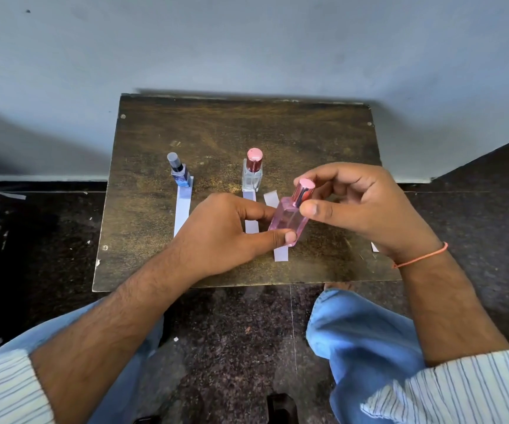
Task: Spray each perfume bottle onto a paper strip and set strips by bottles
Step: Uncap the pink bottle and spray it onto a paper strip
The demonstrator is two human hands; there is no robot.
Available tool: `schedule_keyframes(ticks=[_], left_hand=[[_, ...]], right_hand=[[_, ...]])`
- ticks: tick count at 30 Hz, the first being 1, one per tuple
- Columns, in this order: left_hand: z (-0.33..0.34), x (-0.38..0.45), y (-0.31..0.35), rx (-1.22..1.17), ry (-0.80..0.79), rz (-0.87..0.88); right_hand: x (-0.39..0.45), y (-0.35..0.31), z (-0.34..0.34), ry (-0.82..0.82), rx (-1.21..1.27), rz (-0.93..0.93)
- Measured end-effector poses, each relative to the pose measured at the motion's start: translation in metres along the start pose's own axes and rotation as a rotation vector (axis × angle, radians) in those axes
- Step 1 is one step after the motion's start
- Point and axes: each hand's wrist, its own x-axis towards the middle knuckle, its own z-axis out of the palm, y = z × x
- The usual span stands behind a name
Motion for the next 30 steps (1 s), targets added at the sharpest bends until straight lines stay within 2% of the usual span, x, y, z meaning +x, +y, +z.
schedule_keyframes(ticks=[7,13,21,26,30], left_hand=[[0.001,0.000,0.005,0.028,-0.061,-0.007],[0.002,-0.003,0.001,0.038,-0.113,0.021],[0.000,-0.005,-0.005,-0.039,-0.056,0.069],[-0.003,-0.007,-0.003,-0.024,-0.070,0.102],[-0.005,-0.007,-0.008,-0.031,-0.048,0.109]], right_hand=[[0.000,0.002,-0.001,-0.004,0.035,-0.012],[0.000,-0.003,-0.005,0.085,0.235,-0.001],[0.019,0.031,-0.006,0.465,-0.184,0.092],[0.026,0.037,0.000,0.535,-0.459,0.115],[0.031,0.034,0.004,0.514,-0.567,0.138]])
